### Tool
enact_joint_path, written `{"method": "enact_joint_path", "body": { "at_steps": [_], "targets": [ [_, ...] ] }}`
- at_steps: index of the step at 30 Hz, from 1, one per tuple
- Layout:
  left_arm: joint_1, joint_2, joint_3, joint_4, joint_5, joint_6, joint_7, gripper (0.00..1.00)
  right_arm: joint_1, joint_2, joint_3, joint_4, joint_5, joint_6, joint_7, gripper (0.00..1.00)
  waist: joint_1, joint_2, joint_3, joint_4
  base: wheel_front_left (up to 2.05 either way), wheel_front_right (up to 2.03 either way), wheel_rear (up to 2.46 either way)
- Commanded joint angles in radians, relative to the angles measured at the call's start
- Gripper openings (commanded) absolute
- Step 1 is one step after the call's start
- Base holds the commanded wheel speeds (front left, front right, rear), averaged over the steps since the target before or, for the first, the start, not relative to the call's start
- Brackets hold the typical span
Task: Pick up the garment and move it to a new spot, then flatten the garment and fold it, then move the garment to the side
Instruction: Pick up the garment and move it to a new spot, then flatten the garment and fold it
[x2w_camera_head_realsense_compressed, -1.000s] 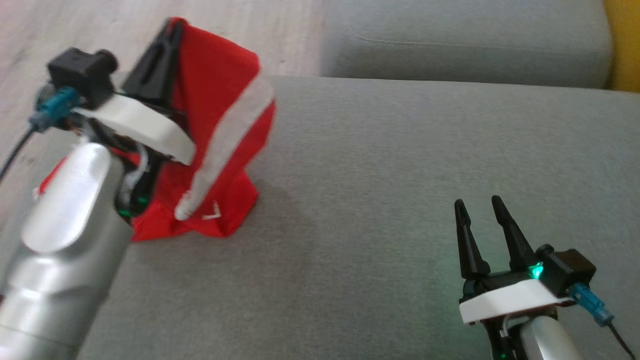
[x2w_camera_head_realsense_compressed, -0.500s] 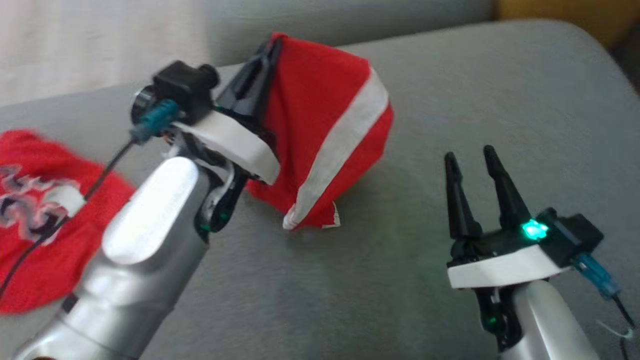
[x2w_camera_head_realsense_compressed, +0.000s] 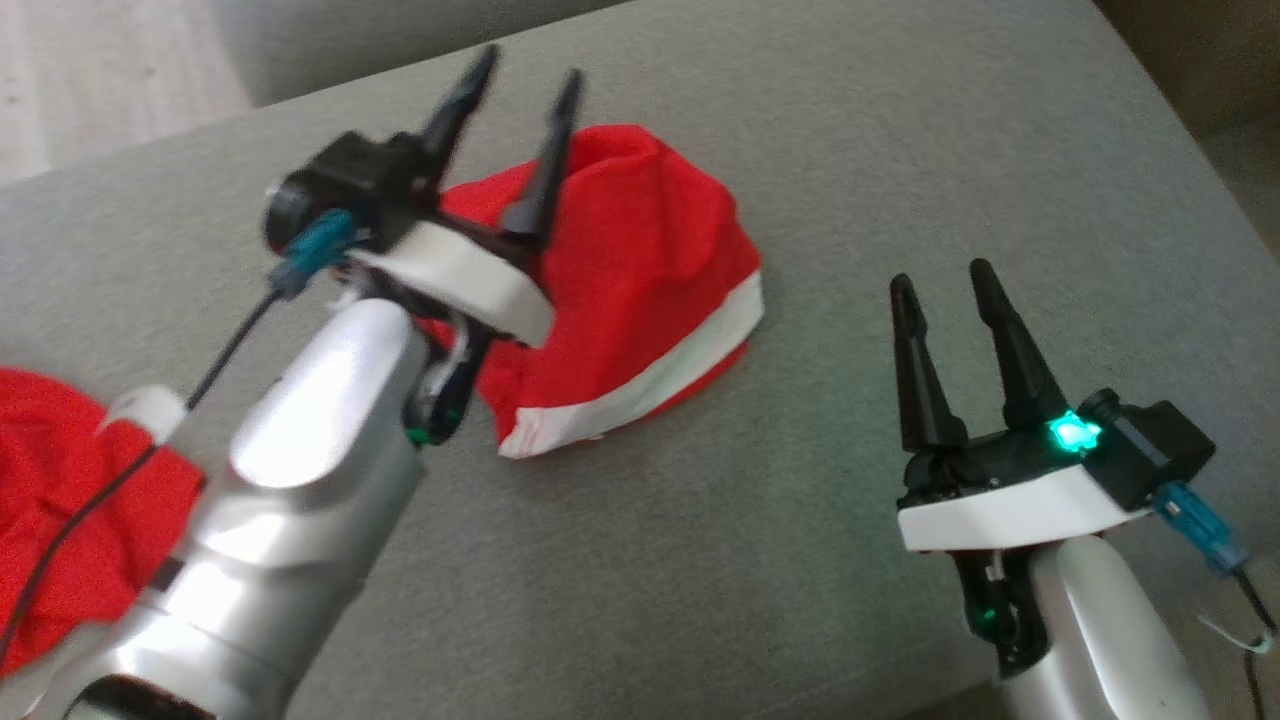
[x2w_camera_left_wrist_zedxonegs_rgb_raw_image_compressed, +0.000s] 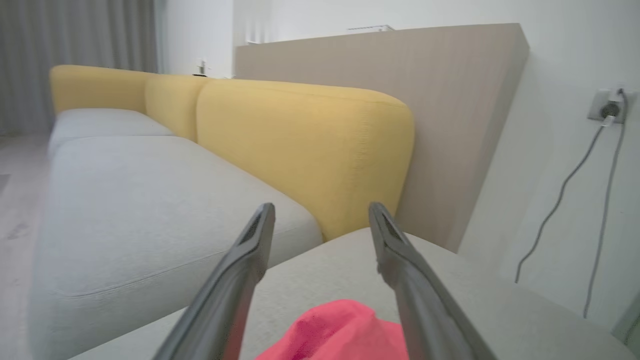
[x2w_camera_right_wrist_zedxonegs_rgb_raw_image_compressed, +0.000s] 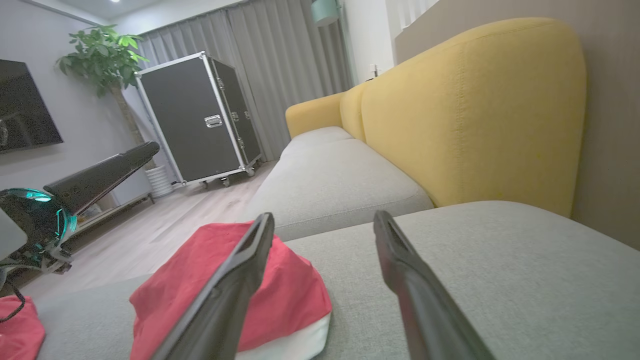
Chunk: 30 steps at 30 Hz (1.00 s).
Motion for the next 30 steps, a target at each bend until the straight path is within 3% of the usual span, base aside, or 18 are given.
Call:
{"method": "enact_joint_path", "body": {
  "at_steps": [1, 8, 13, 18, 23, 30],
  "targets": [
    [-0.03, 0.041, 0.048, -0.012, 0.008, -0.005, -0.035, 1.0, -0.018, -0.004, 0.007, -0.027, -0.014, 0.004, -0.011, 1.0, -0.0001, 0.0, -0.032, 0.052, 0.0, 0.0, 0.0],
    [0.101, 0.089, 0.103, -0.015, -0.019, -0.027, -0.11, 1.0, 0.029, -0.004, -0.073, -0.011, -0.067, 0.004, -0.011, 1.0, -0.0001, 0.0, -0.117, 0.208, 0.0, 0.0, 0.0],
    [0.208, 0.122, 0.126, -0.069, 0.021, -0.008, -0.12, 1.0, 0.058, -0.004, -0.085, 0.005, -0.104, 0.004, -0.011, 1.0, -0.0001, 0.0, -0.159, 0.287, 0.0, 0.0, 0.0],
    [0.381, 0.12, 0.178, -0.181, 0.1, 0.027, -0.121, 1.0, 0.097, -0.004, -0.097, 0.015, -0.121, 0.004, -0.011, 1.0, -0.0001, 0.0, -0.198, 0.346, 0.0, 0.0, 0.0],
    [0.552, 0.09, 0.239, -0.254, 0.172, 0.047, -0.121, 1.0, 0.13, -0.004, -0.08, 0.021, -0.115, 0.004, -0.011, 1.0, -0.0001, 0.0, -0.219, 0.353, 0.0, 0.0, 0.0],
    [0.675, -0.002, 0.362, -0.331, 0.225, 0.026, -0.121, 1.0, 0.151, -0.004, -0.07, 0.022, -0.112, 0.004, -0.011, 1.0, -0.0001, 0.0, -0.224, 0.351, 0.0, 0.0, 0.0]
  ]
}}
